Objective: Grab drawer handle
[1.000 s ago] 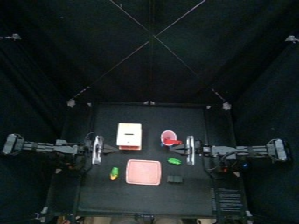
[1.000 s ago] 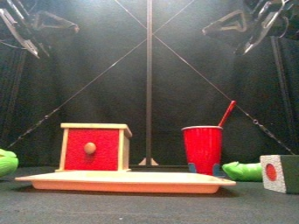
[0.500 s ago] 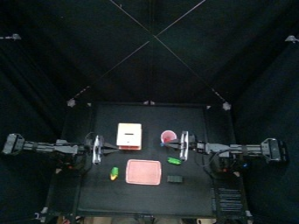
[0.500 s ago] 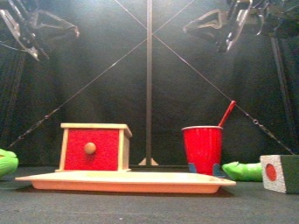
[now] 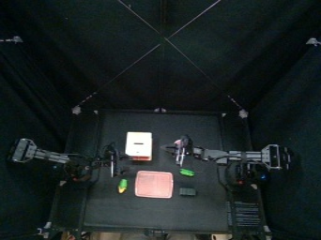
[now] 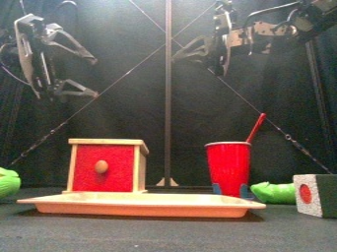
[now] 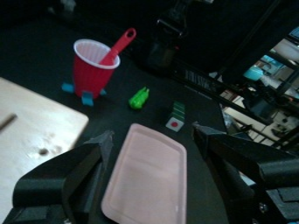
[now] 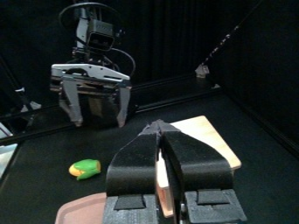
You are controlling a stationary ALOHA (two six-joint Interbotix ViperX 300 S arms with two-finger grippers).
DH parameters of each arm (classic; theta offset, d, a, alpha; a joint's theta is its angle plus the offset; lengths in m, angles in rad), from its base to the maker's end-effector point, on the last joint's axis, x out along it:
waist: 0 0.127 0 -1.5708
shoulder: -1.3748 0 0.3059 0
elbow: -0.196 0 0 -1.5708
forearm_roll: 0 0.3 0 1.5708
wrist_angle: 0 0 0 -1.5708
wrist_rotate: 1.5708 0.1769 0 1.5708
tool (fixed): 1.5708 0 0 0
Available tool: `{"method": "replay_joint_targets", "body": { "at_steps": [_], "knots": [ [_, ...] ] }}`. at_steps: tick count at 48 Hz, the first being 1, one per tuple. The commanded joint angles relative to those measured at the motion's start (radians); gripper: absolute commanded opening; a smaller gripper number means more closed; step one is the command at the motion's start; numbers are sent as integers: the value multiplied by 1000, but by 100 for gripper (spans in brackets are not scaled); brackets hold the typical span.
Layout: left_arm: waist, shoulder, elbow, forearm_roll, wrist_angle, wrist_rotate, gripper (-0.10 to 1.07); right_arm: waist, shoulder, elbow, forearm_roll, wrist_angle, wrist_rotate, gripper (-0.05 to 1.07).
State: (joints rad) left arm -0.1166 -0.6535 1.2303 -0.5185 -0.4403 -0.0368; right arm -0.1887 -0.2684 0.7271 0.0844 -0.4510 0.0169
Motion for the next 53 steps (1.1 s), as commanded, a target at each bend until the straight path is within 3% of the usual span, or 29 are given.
{"method": "replay_joint_targets", "body": {
  "at_steps": [1, 7, 14, 32, 45, 53],
  "knots": [
    [-31, 14, -29, -166, -9, -17, 102, -23, 41, -58, 3, 0, 2, 2],
    [-52, 15, -28, -348, -9, -20, 102, -55, 106, -103, 3, 34, 2, 2],
    [-58, 35, -25, -497, -17, -20, 102, -78, 179, -169, 9, 103, 2, 2],
    [-84, 189, -40, -686, -147, -21, 102, -115, 342, -290, 12, 187, 2, 2],
    [-92, 336, -104, -770, -163, -23, 102, -127, 414, -345, 3, 219, 0, 2],
    [-84, 377, -123, -825, -172, -25, 102, -135, 462, -388, 0, 242, 2, 2]
  ]
}}
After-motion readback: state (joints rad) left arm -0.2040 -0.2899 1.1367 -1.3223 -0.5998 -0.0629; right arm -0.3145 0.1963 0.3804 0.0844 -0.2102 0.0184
